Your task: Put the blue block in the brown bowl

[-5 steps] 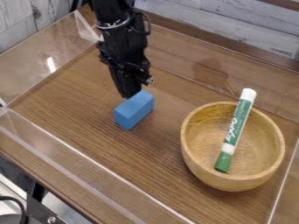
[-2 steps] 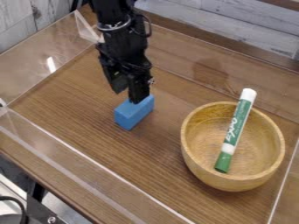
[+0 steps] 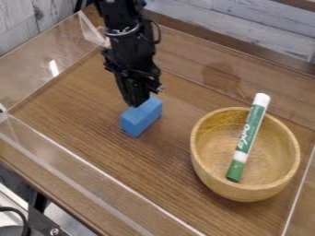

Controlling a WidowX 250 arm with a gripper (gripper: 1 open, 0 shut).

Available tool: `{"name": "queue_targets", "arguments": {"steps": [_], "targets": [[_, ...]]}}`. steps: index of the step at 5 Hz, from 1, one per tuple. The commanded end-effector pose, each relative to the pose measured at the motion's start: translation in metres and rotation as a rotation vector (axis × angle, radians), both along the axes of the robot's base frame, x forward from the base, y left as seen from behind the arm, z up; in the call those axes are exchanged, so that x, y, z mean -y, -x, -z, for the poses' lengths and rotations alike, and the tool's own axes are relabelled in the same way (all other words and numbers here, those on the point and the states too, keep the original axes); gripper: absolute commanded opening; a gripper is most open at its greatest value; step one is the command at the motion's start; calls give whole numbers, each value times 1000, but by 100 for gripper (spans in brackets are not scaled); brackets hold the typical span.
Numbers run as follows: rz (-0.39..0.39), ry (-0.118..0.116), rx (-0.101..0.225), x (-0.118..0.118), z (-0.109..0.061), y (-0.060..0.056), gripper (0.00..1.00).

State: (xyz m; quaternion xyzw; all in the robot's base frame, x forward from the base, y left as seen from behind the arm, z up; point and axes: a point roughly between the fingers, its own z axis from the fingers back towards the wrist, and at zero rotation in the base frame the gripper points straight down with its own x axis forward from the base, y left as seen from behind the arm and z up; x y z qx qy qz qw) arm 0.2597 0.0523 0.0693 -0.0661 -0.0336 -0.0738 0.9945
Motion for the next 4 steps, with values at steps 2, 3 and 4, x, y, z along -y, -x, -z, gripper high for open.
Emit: {"name": "queue_targets", "arguments": {"steps": [2,3,4], "targets": [[-2,-30,49,-1,-13,-15,0],[-8,-35,42,0,-12,-14,0],[-12,-37,36,2,-10,-13,100]]}}
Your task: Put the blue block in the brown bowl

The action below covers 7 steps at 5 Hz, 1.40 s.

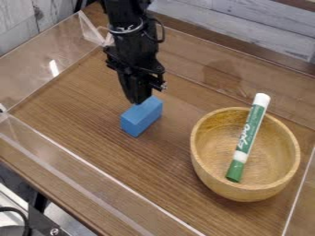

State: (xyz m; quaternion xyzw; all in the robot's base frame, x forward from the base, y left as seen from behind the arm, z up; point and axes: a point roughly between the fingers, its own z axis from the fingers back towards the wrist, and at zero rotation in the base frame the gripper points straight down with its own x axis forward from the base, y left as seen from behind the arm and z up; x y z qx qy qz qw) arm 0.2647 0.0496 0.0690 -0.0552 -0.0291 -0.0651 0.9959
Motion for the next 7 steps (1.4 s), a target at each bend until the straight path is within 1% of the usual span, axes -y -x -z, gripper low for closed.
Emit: {"name": "queue_targets", "arguments": {"steps": [1,2,4,5,7], "targets": [[3,-16,40,0,-9,-8,100],[-2,-17,35,1,-7,-6,100],[-11,-8,23,3,2,-3,100],[-16,-6,15,4,4,-2,100],[-22,-9,0,4,7,-1,100]]}}
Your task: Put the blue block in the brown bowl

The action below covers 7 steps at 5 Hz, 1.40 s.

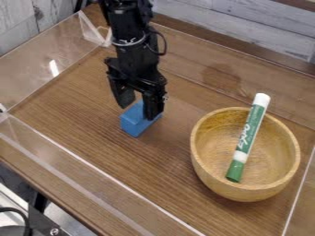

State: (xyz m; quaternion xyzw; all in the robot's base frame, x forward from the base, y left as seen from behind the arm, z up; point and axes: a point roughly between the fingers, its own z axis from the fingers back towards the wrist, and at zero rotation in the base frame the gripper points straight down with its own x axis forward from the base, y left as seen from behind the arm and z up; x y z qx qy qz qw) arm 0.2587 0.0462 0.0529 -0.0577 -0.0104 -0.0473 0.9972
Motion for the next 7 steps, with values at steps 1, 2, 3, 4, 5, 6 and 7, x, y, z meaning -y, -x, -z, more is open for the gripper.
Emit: {"name": "queue_targets", "arguments": {"steps": [1,2,3,4,5,6,7], "targets": [[11,-15,32,0,-8,-6,100],[13,-17,29,0,-6,-5,100],[16,-20,28,0,-4,-5,100],[18,-24,28,-1,-1,-6,100],[21,-20,32,-1,2,-6,0],[28,-30,24,-2,-3,-7,0],[38,-44,14,-3,-10,-9,0]]}}
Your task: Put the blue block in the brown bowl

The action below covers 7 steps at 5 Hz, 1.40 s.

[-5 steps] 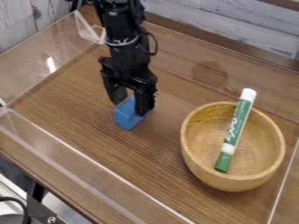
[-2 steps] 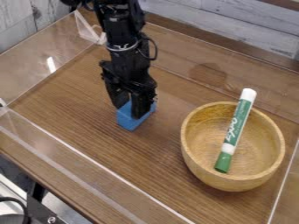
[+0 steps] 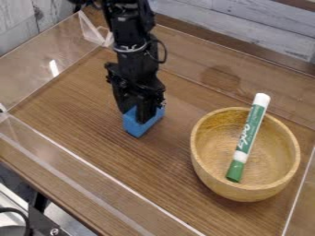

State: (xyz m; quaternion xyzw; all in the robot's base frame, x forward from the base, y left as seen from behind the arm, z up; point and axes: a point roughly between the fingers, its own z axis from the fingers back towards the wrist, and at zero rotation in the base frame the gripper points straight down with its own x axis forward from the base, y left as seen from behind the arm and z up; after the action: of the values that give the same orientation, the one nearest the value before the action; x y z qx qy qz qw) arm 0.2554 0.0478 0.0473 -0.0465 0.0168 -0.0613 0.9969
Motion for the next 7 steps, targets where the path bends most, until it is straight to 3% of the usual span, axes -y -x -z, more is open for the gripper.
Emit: {"name": "queue_targets", "arguments": {"steps": [1,5,7], "targets": [[12,-27,57,-2,-23,-13,0],[30,-47,57,-7,-44,-17,0],[60,-58,96,-13,-53,-23,0]]}}
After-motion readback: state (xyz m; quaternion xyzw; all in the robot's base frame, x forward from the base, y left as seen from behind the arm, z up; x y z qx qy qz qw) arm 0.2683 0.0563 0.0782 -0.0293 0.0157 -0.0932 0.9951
